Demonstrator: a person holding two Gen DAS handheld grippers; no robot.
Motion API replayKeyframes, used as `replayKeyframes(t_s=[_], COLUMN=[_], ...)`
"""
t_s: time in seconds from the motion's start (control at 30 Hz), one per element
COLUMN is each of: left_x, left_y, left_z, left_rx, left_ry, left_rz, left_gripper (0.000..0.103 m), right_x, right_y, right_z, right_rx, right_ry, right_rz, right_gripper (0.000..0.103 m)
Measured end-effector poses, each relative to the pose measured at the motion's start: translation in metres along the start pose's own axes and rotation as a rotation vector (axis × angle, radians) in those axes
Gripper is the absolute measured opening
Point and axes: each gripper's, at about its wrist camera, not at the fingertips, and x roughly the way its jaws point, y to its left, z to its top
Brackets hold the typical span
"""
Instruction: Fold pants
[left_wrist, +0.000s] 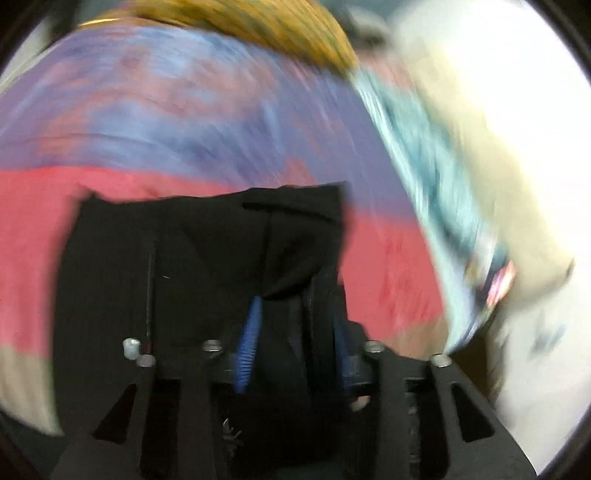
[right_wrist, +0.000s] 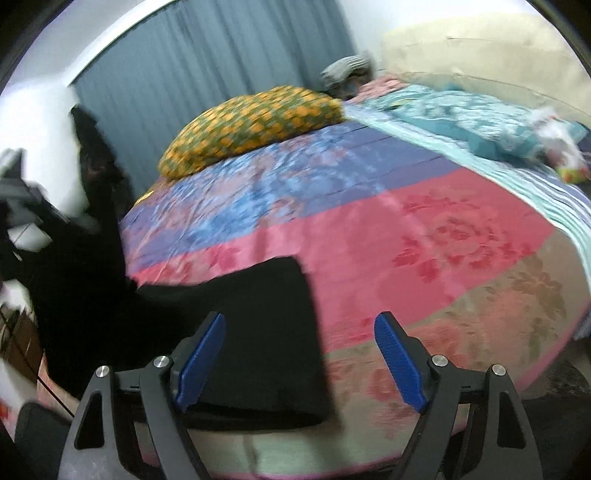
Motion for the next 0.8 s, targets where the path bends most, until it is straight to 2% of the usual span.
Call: replayKeyframes(t_s=[0.03,0.1,0.13,0.17,0.23,0.3,0.33,0.37,0.43,0.47,0.5,0.63,0.7,0.8], left_x=[0.022,0.022,0.005,-0.009,-0.052,-0.081,-0.093,-0.098,-0.096,-0.089,-0.082,-0.058,-0.054,-0.052], left_y=[-0.016,-0.028,-0.029,-0.024,0.002,0.036,0.056,0.073,0.103,0.119,0.128,0.138,0.135,0.133], left_z=[-0.010,-0.026,-0.032,-0.035,-0.039,-0.043,-0.047,-0.050,-0.062,-0.073,-0.080,-0.104,-0.110,-0.109], left_rx=[0.060,0.114,0.142,0.156,0.150,0.104,0.068,0.040,0.022,0.017,0.005,-0.014,0.014,0.035], left_ry=[0.059,0.067,0.029,-0.006,-0.130,-0.220,-0.253,-0.275,-0.286,-0.261,-0.239,-0.211,-0.211,-0.210], left_rz=[0.023,-0.014,-0.050,-0.053,0.006,0.081,0.125,0.169,0.284,0.332,0.337,0.330,0.347,0.338], left_gripper=[0.034,0.032,0.034,0.036,0.055,0.057,0.055,0.053,0.026,0.020,0.012,0.011,0.011,0.011], right_x=[-0.005,-0.010,-0.014,-0.016,-0.014,-0.005,0.001,0.012,0.028,0.042,0.054,0.090,0.106,0.115], right_y=[-0.010,-0.026,-0.035,-0.045,-0.058,-0.062,-0.059,-0.052,-0.037,-0.025,-0.016,0.020,0.027,0.033], right_z=[0.002,0.005,0.005,0.005,0.005,0.007,0.008,0.008,0.008,0.009,0.011,0.020,0.019,0.021], right_rx=[0.041,0.105,0.142,0.187,0.253,0.276,0.279,0.285,0.290,0.273,0.243,-0.008,-0.064,-0.079], right_ry=[-0.022,-0.049,-0.059,-0.064,-0.057,-0.027,0.000,0.051,0.133,0.207,0.269,0.427,0.495,0.516], right_rz=[-0.024,-0.052,-0.063,-0.064,-0.041,0.032,0.104,0.228,0.400,0.502,0.545,0.533,0.511,0.522], right_gripper=[0.082,0.082,0.082,0.082,0.082,0.081,0.080,0.078,0.077,0.075,0.070,0.070,0.070,0.071])
